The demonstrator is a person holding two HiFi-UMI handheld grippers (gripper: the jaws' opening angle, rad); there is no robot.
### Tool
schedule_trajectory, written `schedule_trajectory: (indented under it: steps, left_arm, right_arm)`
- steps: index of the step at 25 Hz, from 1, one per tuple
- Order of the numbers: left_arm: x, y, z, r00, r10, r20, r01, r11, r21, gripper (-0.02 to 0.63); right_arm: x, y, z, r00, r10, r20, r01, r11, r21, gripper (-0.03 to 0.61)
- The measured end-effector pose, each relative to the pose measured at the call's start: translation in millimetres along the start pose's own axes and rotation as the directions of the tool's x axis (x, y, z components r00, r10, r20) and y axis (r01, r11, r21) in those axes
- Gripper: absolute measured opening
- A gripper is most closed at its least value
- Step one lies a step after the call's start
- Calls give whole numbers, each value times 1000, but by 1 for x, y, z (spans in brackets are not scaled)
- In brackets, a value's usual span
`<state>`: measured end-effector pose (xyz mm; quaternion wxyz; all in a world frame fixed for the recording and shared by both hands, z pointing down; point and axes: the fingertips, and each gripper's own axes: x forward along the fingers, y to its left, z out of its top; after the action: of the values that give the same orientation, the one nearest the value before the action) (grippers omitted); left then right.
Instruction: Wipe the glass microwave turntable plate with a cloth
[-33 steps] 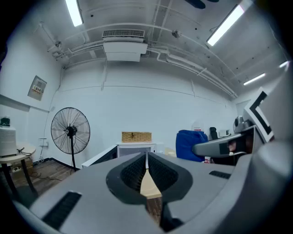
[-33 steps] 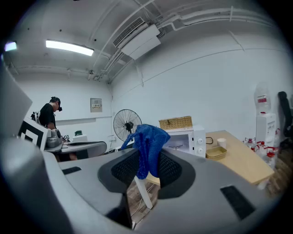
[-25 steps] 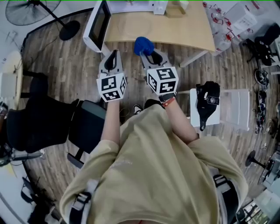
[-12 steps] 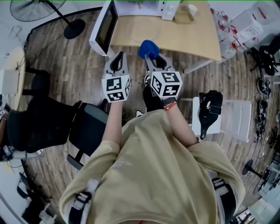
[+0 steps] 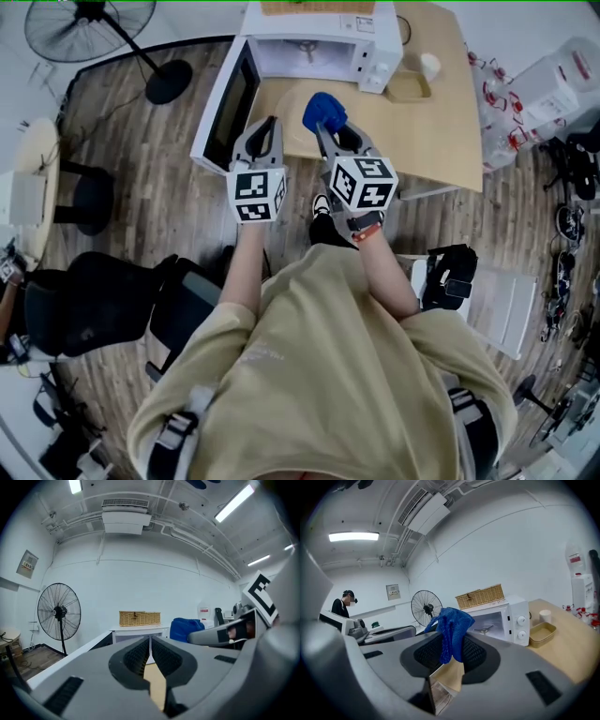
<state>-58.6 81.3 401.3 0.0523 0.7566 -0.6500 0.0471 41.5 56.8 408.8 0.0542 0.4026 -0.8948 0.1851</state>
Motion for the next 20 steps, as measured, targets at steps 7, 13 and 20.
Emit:
schedule_trajectory:
  steps: [7, 13, 20]
  left_arm:
    - [104, 14, 9, 999, -18, -32, 18, 1000, -15, 34]
    - [165, 18, 0, 998, -14, -54, 11, 999, -39, 34]
    - [179, 33, -27, 992, -39, -117, 35, 999, -39, 34]
  right_arm:
    - [75, -61, 27, 996, 35, -80, -32, 999, 39, 126]
    - [127, -100, 25, 982, 69, -177, -63, 997, 38, 127]
    - [162, -111, -16, 953, 40, -299, -18, 997, 76, 133]
